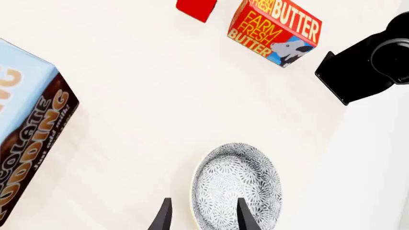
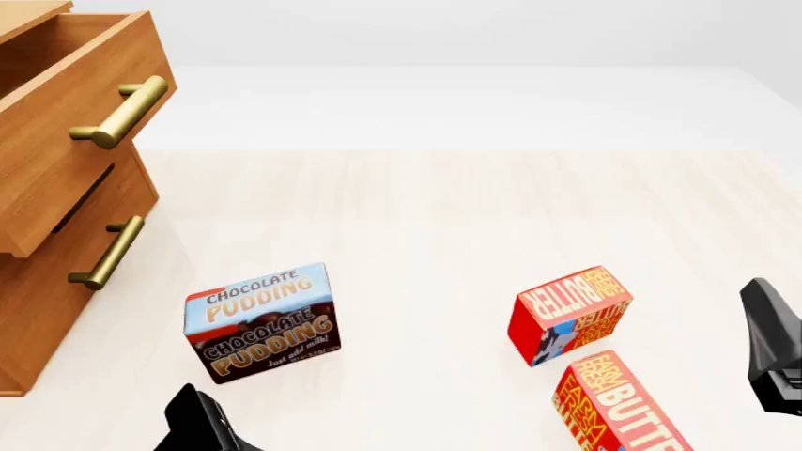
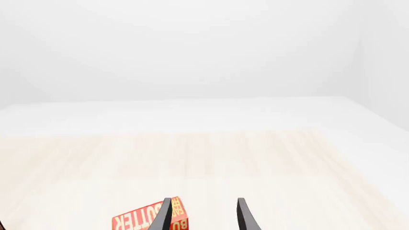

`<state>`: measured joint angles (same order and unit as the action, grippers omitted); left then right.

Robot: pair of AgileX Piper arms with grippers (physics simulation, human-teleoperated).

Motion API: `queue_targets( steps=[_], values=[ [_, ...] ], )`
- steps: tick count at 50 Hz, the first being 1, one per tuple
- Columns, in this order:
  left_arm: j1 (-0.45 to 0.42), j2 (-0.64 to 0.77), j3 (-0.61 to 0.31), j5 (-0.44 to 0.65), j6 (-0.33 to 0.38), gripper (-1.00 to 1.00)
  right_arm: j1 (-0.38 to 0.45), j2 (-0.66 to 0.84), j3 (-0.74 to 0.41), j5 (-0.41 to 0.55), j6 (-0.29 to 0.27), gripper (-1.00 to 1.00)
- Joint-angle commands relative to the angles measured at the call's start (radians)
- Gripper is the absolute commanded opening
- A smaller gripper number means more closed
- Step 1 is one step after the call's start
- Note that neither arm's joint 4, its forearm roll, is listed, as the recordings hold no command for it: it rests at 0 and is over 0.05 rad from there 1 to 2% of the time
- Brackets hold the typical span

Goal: Put the bowl in the top drawer of the cabinet.

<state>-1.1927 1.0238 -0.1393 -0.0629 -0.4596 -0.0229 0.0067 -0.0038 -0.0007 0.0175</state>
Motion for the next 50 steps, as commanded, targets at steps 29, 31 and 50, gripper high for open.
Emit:
queue_targets(
  steps=[29,31,50],
  values=[
    [0.012,0.144,0.037,-0.178,-0.009,1.00,-0.010,0.018,0.001,-0.004,-0.008,1.00],
    [0.010,0.150,0.036,-0.184,-0.010,1.00,-0.012,0.021,0.001,-0.006,-0.008,1.00],
    [-0.009,0.215,0.040,-0.252,-0.026,1.00,-0.018,0.049,0.001,-0.021,-0.010,1.00]
  ],
)
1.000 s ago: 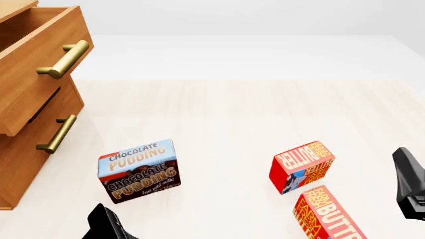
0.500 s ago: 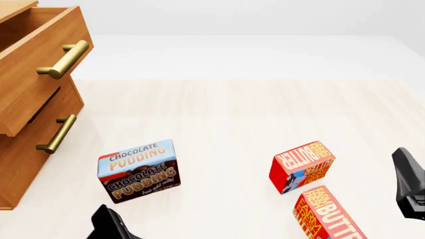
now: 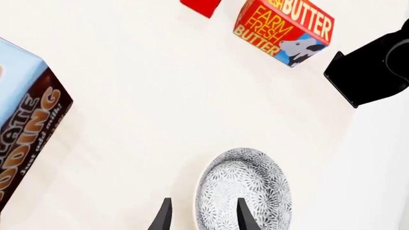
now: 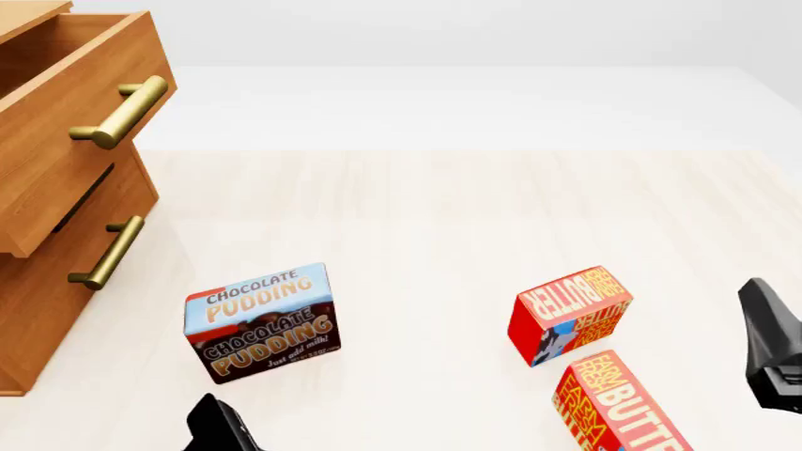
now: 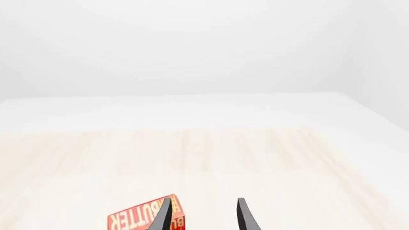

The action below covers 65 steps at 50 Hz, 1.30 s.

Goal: Put the bowl in the top drawer of the cabinet.

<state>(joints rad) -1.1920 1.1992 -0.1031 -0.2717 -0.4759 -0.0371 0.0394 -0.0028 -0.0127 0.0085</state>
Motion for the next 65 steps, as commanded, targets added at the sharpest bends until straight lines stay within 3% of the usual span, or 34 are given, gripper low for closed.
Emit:
queue_targets(
  steps=[1,13,14,33,43,56,65],
  values=[
    [-0.012,0.045,0.005,-0.049,-0.012,1.00,-0.003,0.017,0.000,-0.009,-0.001,1.00],
    [-0.021,0.054,0.002,-0.058,-0.008,1.00,-0.004,0.023,0.001,-0.013,-0.002,1.00],
    [-0.026,0.047,0.001,-0.053,-0.008,-1.00,-0.004,0.023,0.001,-0.013,-0.002,1.00],
    [-0.013,-0.025,-0.020,0.026,0.007,-1.00,0.002,0.015,0.000,-0.008,-0.001,1.00],
    [-0.048,-0.085,-0.049,0.096,0.006,-1.00,0.008,0.008,0.000,-0.005,0.001,1.00],
    [-0.060,-0.200,-0.126,0.270,0.027,-1.00,0.018,-0.007,0.000,0.002,0.006,1.00],
    [-0.038,-0.244,-0.210,0.400,0.086,-1.00,0.027,-0.018,0.000,0.007,0.010,1.00]
  ],
)
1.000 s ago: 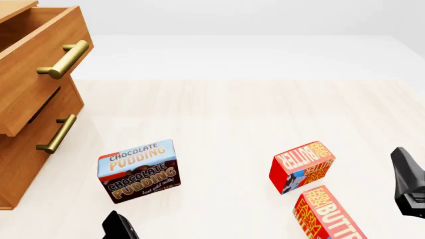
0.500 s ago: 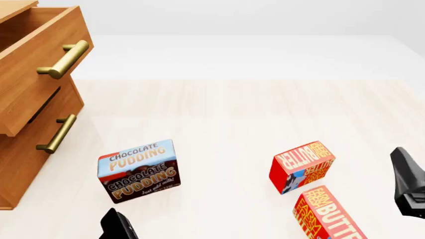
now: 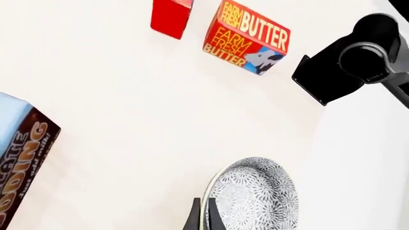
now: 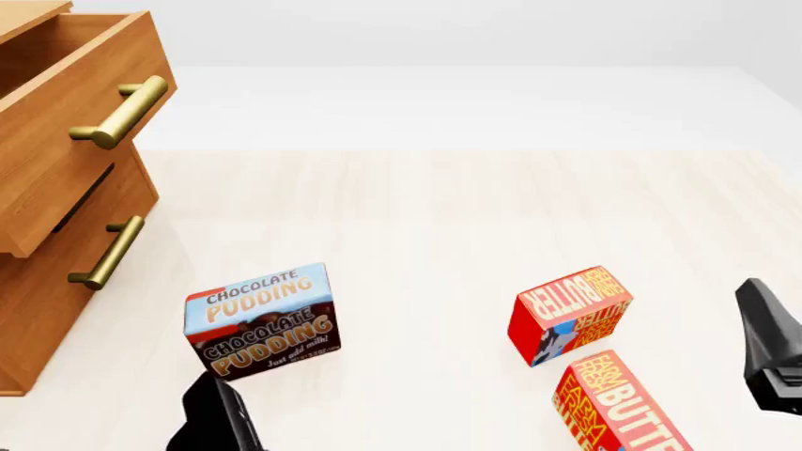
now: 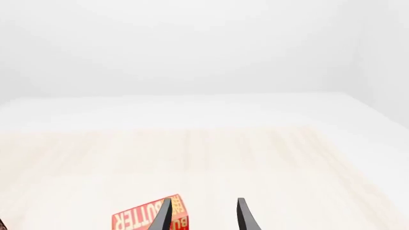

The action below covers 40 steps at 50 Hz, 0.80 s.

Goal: Put the bowl in the top drawer of the cabinet.

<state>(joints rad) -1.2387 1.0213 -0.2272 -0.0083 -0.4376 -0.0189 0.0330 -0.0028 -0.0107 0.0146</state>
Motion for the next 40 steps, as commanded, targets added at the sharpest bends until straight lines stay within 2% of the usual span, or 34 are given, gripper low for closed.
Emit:
queue_targets(
  steps=[1,20,25,40],
  values=[
    [0.013,-0.064,-0.092,0.142,0.054,-1.00,0.010,-0.013,0.000,0.006,0.005,1.00],
    [0.085,-0.135,-0.266,0.343,0.153,-1.00,0.021,-0.022,-0.001,0.008,0.007,1.00],
    [0.104,-0.154,-0.346,0.394,0.192,-1.00,0.026,-0.025,-0.001,0.008,0.011,1.00],
    [0.156,-0.172,-0.461,0.462,0.250,-1.00,0.029,-0.026,-0.001,0.008,0.010,1.00]
  ],
)
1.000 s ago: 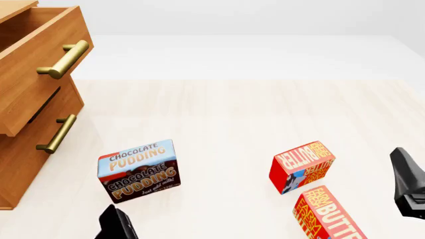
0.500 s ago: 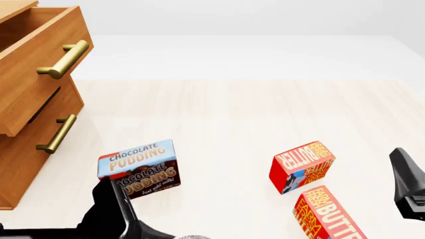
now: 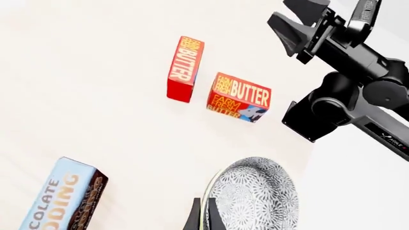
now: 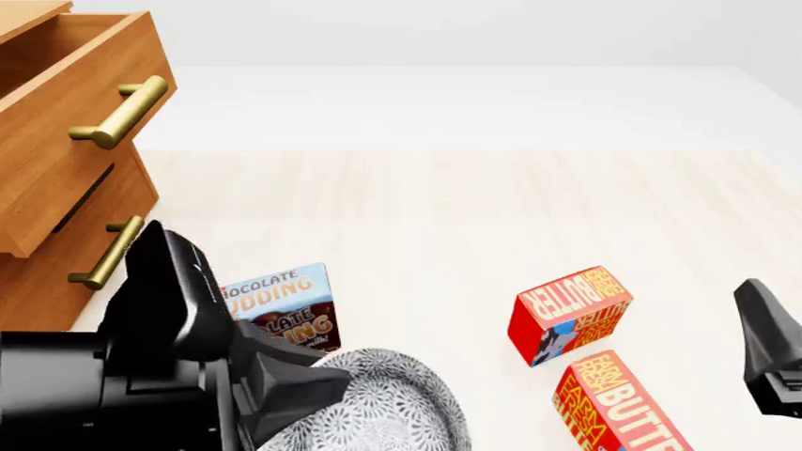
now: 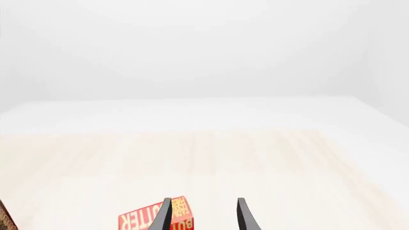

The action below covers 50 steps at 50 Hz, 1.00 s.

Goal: Put the bowl in the top drawer of the cabinet.

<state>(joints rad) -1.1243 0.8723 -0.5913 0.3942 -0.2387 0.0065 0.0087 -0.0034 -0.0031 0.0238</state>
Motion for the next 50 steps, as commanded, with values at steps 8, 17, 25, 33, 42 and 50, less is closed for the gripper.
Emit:
queue_targets(
  steps=[8,17,25,33,42,50],
  values=[
    [0.069,-0.038,-0.173,0.106,0.077,-1.00,0.006,-0.002,0.000,0.000,-0.001,1.00],
    [0.085,-0.056,-0.226,0.147,0.097,-1.00,0.006,-0.002,0.000,0.000,-0.002,1.00],
    [0.141,-0.075,-0.315,0.212,0.137,-1.00,0.007,-0.003,0.000,-0.001,-0.002,1.00],
    [0.173,-0.082,-0.372,0.243,0.162,-1.00,0.008,-0.002,0.000,-0.001,-0.003,1.00],
    [0.215,-0.088,-0.432,0.278,0.188,-1.00,0.009,-0.003,0.000,-0.001,-0.002,1.00],
    [0.247,-0.086,-0.477,0.301,0.213,-1.00,0.010,-0.003,0.000,-0.001,-0.003,1.00]
  ],
)
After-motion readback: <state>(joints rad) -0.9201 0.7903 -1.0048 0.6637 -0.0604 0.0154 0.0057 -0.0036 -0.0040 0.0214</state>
